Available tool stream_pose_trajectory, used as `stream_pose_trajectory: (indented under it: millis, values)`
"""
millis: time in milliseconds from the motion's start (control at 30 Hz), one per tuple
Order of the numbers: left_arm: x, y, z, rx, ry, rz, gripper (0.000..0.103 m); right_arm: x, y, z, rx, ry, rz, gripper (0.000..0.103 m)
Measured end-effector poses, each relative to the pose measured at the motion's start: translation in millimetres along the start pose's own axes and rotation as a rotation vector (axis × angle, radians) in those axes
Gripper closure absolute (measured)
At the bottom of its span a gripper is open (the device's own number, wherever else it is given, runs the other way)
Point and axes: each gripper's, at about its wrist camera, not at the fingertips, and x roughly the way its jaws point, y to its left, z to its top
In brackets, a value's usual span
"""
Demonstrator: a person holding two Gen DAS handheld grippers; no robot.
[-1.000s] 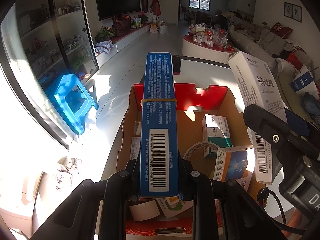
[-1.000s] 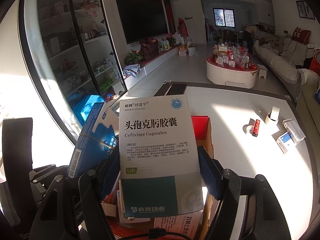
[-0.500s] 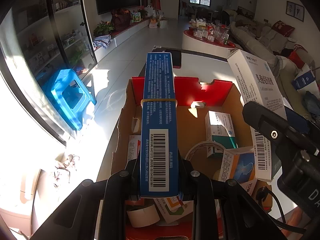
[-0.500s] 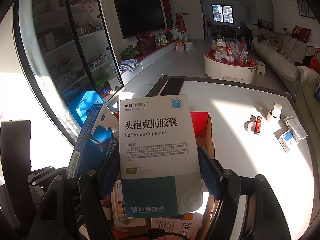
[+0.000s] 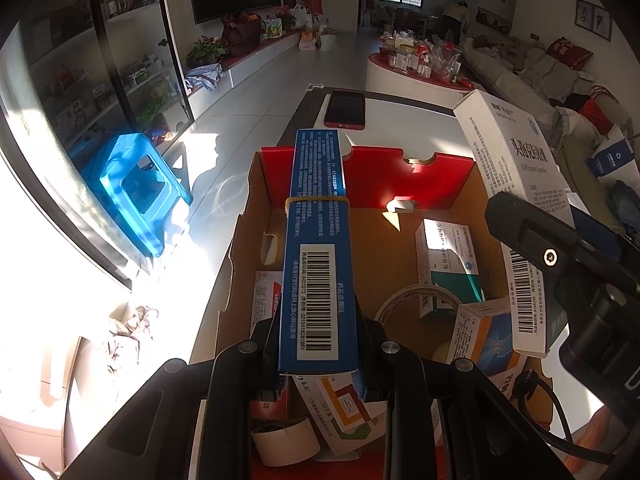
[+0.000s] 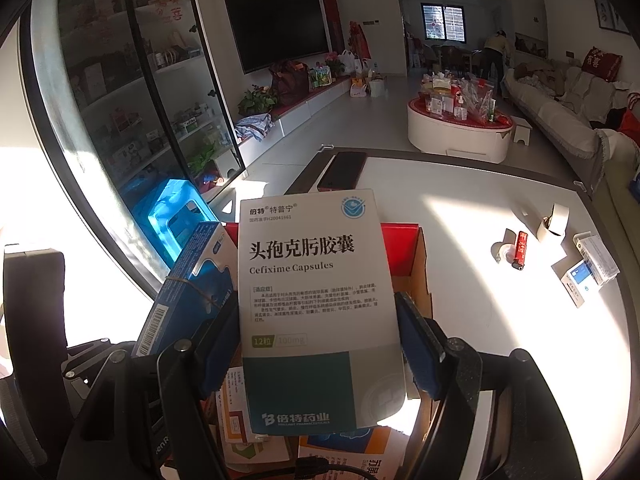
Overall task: Organize objects
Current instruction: 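Lower both held boxes into the cardboard box and open both tools, then move both tools back over the remaining items on the table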
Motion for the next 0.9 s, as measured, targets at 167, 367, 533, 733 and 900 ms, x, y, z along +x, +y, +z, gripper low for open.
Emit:
stream_pose_trajectory:
  millis: [167,367,533,733,900]
  values:
    - [5,0,1,-0.004,0.008,0.002,0.077,8,-2,-2,0.003,0.013,-0.004,0.031]
    - [8,0,2,-0.003,0.012,0.009,0.075,20,-4,-1,0.005,0.043,-0.008,0.030]
    - [6,2,3,0.005,0.001,0.024,0.041,23,-7,-4,0.013,0.051,-0.014,0.027]
    - [-8,1,7,0.003,-0.046,0.022,0.030,15,-6,-3,0.005,0.031,-0.016,0.026]
    - [-11,-4,6,0.014,-0.043,0.023,0.030,1,-4,-1,-0.015,0.001,-0.034,0.025]
